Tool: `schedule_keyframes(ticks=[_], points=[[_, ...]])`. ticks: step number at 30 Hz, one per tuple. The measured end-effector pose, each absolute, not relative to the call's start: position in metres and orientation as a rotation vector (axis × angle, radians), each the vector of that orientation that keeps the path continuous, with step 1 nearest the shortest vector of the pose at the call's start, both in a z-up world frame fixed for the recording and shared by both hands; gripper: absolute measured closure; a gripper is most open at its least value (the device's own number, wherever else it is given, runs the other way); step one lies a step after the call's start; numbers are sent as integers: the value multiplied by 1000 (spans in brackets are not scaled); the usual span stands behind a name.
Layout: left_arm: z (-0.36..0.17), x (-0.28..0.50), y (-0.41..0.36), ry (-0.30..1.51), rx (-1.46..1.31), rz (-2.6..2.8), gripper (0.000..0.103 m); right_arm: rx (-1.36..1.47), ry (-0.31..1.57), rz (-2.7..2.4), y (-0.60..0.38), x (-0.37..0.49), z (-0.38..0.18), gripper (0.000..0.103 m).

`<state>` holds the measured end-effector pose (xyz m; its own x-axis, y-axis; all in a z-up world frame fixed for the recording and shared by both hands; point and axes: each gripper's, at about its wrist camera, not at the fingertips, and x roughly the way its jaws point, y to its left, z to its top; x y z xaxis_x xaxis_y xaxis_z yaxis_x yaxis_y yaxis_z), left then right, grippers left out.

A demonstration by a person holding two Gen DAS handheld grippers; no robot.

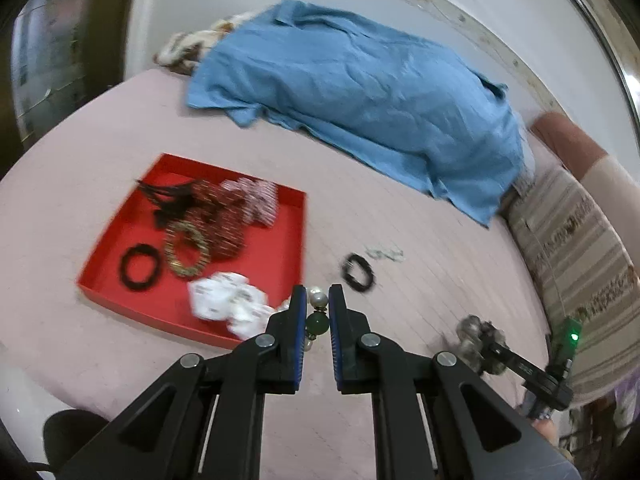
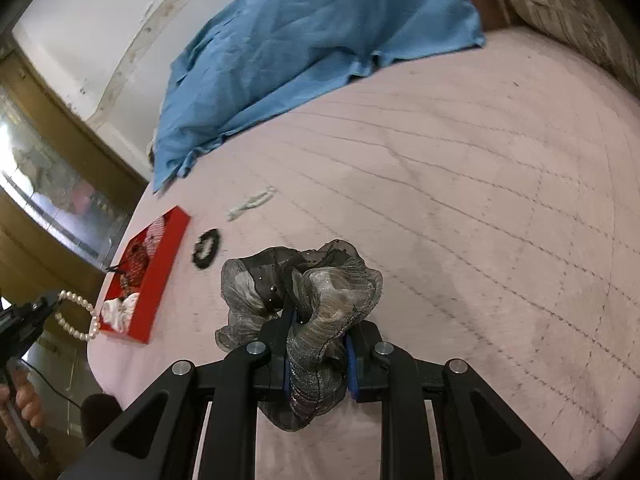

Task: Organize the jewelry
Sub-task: 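Carry both items over the red tray and open both tools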

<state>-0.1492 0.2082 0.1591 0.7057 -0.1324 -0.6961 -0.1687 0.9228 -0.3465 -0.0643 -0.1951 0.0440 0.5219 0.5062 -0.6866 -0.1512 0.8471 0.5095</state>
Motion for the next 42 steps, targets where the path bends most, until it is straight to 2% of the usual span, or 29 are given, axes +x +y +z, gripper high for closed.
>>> schedule_keyframes(ticks=[13, 26, 33, 35, 37, 38, 39, 42], points=[[135, -158, 291, 746, -597, 83, 92, 270, 927, 613, -83, -52, 106, 82], [92, -114, 362, 712, -769, 101, 93, 75, 967, 728, 48, -24, 122, 82], [83, -121, 366, 663, -731, 133, 93, -38, 1003, 734, 109, -4, 102, 82], [81, -124, 367, 644, -710, 150, 88, -82, 1011, 731, 124, 1, 95, 82], [79, -127, 368, 621, -693, 171, 66, -129, 1010, 724, 138, 6, 89, 82], [78, -129, 368, 608, -679, 189, 61, -157, 1007, 719, 146, 8, 86, 82], [78, -130, 368, 603, -670, 200, 58, -180, 1004, 713, 152, 10, 84, 82], [76, -130, 367, 604, -645, 206, 57, -216, 1007, 704, 163, 15, 77, 79]])
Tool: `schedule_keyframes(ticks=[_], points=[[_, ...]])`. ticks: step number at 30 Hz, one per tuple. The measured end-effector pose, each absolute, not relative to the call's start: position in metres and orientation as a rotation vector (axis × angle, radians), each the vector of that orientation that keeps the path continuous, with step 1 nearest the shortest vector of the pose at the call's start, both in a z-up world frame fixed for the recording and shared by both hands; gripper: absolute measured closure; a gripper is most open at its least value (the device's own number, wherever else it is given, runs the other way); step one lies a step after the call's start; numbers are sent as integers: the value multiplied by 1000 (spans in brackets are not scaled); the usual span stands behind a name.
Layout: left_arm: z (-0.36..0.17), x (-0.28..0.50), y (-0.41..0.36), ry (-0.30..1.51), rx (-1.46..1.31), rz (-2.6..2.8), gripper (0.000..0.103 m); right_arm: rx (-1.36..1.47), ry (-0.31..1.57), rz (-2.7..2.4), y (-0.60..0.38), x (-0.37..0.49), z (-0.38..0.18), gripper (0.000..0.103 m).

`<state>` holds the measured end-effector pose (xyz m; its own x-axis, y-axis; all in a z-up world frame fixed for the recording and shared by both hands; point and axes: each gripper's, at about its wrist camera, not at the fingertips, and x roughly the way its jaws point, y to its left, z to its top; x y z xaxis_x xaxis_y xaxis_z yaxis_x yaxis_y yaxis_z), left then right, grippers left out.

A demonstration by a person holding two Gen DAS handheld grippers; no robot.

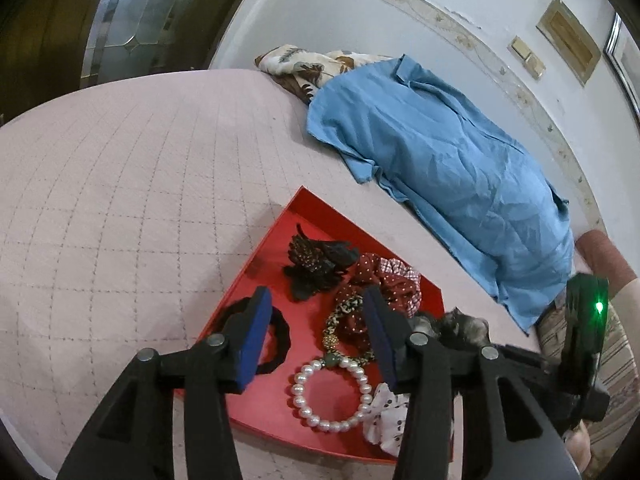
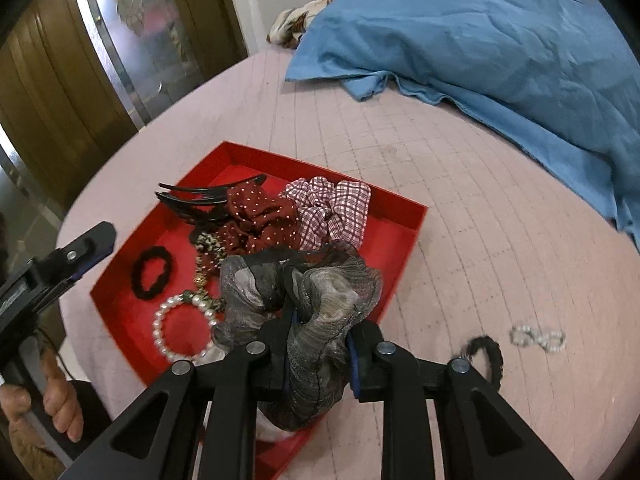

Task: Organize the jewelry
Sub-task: 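Carry both items over the red tray and open both tools, then move the right tool to the pale green bead bracelet on the bed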

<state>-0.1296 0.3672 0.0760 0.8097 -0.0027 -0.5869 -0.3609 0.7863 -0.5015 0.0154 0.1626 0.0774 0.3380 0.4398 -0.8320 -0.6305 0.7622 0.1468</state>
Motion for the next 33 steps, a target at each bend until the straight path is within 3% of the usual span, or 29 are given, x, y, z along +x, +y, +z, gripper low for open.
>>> schedule_keyframes(ticks=[1, 5, 7, 16, 24, 28, 33], points=[[76, -128, 366, 606, -633, 209, 55, -213, 1008, 704, 165, 18, 76, 77], [75, -125, 362, 617, -596, 216, 51, -175, 1006, 688, 165, 24, 77, 44], [75, -124, 359, 620, -580, 219, 47, -148, 1001, 693, 161, 25, 81, 41], [72, -126, 359, 630, -579, 239, 42, -81, 967, 579, 94, 42, 100, 35], [70, -119, 348, 653, -536, 226, 42, -59, 1043, 311, -1, 86, 69, 36], [68, -116, 345, 666, -521, 224, 42, -87, 1084, 280, -8, 101, 48, 47], [67, -111, 344, 678, -518, 222, 42, -111, 1086, 297, 1, 109, 33, 47]])
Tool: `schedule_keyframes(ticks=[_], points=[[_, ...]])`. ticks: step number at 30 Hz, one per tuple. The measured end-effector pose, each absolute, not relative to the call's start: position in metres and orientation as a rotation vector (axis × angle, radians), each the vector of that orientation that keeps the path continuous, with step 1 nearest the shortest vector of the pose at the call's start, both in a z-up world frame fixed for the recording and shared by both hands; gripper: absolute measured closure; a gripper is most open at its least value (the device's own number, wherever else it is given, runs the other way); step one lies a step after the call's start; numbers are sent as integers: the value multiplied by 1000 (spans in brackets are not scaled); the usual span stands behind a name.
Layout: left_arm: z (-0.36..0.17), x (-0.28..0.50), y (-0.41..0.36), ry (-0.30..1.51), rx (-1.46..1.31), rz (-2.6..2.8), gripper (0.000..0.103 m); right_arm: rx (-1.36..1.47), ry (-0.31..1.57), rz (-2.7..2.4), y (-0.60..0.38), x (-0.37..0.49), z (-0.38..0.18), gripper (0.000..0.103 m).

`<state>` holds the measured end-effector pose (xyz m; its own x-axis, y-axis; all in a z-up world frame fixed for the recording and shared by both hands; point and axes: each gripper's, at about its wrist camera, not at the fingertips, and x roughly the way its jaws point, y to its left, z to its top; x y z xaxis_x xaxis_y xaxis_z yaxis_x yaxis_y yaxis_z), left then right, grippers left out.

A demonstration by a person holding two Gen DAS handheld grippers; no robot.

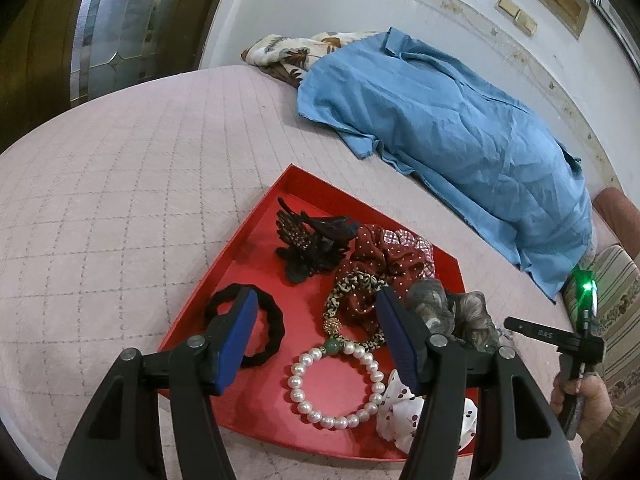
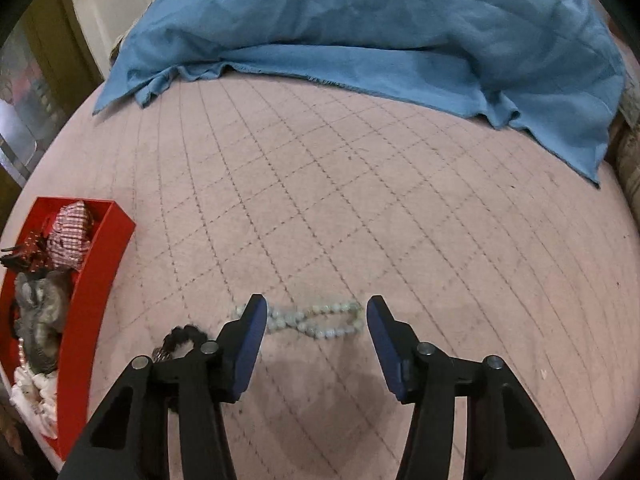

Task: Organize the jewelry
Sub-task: 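Move the right tool to the pale green bead bracelet on the bed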

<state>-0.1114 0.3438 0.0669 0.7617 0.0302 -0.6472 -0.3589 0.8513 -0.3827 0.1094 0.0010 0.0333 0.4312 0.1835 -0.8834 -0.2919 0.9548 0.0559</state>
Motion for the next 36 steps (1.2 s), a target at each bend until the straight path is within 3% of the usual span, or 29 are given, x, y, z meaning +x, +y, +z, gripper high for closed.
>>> schedule_keyframes(ticks=[4, 7, 8, 15, 22, 24, 31, 36], points=[[67, -112, 342, 685, -507, 222, 42, -154, 1098, 287, 9, 113, 22, 54], [67, -112, 342, 682, -510, 221, 42, -203, 1125, 315, 9, 105, 23, 85], [67, -113, 341, 680, -510, 221, 42, -233, 1153, 322, 6, 99, 20, 86], [73, -120, 334, 663, -487, 228, 42, -292, 1210, 306, -54, 36, 20, 86], [97, -129, 280, 685, -412, 108, 42, -122, 1184, 225, -146, -9, 37, 85], [104, -130, 258, 699, -374, 64, 42, -73, 1163, 218, -160, -13, 42, 83], [113, -115, 182, 792, -290, -106, 42, 35, 1071, 266, -185, -33, 48, 59], [106, -87, 150, 872, -277, -134, 42, 18, 1031, 336, -169, -32, 43, 57]])
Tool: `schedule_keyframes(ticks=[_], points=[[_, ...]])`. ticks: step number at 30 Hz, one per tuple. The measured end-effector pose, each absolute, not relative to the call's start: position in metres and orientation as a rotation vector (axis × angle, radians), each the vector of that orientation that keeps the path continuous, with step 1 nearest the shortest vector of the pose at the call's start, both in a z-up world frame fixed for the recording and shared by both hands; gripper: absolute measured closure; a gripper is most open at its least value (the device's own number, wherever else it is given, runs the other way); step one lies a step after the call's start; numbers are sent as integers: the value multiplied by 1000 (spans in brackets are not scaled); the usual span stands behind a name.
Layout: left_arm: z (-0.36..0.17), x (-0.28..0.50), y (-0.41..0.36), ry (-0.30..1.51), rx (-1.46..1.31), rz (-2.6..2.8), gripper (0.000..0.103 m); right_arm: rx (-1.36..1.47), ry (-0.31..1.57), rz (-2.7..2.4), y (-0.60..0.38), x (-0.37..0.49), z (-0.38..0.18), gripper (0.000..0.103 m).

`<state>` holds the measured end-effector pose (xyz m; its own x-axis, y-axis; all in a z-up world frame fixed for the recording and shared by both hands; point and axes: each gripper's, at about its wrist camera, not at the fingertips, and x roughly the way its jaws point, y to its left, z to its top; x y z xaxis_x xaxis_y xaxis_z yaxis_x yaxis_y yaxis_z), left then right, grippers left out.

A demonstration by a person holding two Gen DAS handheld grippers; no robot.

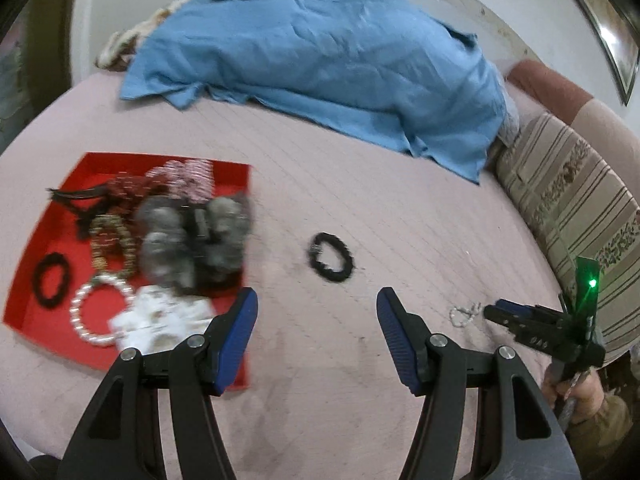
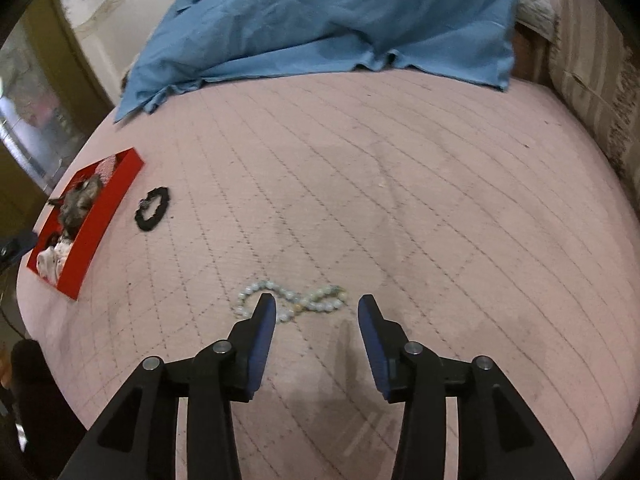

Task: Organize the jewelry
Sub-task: 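Move the right tool to the pale green bead bracelet on the bed, then grasp the black beaded bracelet with left tool while right tool grasps green bead bracelet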

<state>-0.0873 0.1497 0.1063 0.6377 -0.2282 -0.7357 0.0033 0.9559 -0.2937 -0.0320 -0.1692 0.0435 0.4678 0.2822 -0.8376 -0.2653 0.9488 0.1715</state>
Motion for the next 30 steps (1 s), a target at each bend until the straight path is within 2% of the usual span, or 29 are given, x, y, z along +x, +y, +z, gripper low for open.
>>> schedule_keyframes(ticks=[3, 4, 9, 11, 19, 21, 22, 23, 24, 25, 30], points=[[96, -64, 134, 925, -266, -134, 44, -34, 1015, 368, -160, -24, 36, 57], [92, -57, 131, 944, -269, -132, 49, -42, 1013, 375, -159, -22, 33, 57], [68, -17, 120, 1024, -260, -89, 62, -64, 991, 403, -156, -12, 21, 57], [60, -4, 116, 1040, -231, -69, 62, -89, 976, 401, -155, -12, 18, 64], [31, 31, 102, 1111, -135, -22, 62, -108, 933, 421, -157, -11, 14, 65], [28, 32, 98, 1105, -126, -14, 62, -100, 934, 446, -155, -9, 14, 79], [28, 32, 96, 1102, -112, -13, 66, -78, 941, 473, -155, -8, 14, 92], [28, 31, 93, 1100, -102, -14, 71, -60, 947, 491, -155, -7, 14, 98], [28, 29, 91, 1102, -91, -21, 87, -38, 954, 512, -154, -6, 14, 100], [29, 26, 89, 1112, -89, -41, 97, -26, 957, 521, -153, -6, 13, 100], [37, 6, 81, 1103, -112, -84, 97, 179, 981, 556, -174, 1, 15, 102]])
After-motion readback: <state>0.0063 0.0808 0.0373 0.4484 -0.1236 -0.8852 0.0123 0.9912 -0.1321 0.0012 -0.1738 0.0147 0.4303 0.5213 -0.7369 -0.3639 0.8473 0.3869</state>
